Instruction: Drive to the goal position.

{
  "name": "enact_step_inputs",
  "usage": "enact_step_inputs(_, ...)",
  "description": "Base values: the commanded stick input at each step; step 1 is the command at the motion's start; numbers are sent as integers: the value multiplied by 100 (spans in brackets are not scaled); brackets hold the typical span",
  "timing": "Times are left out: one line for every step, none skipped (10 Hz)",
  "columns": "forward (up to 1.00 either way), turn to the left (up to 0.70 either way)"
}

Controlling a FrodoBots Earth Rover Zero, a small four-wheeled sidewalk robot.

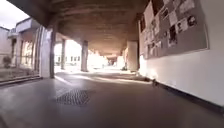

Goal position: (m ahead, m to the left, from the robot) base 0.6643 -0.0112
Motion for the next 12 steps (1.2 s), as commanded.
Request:
enact_step_inputs(85, 13)
enact_step_inputs(85, 34)
enact_step_inputs(85, 34)
enact_step_inputs(85, 21)
enact_step_inputs(85, 0)
enact_step_inputs(85, 0)
enact_step_inputs(85, 0)
enact_step_inputs(85, 0)
enact_step_inputs(85, 0)
enact_step_inputs(85, 0)
enact_step_inputs(85, 0)
enact_step_inputs(85, 0)
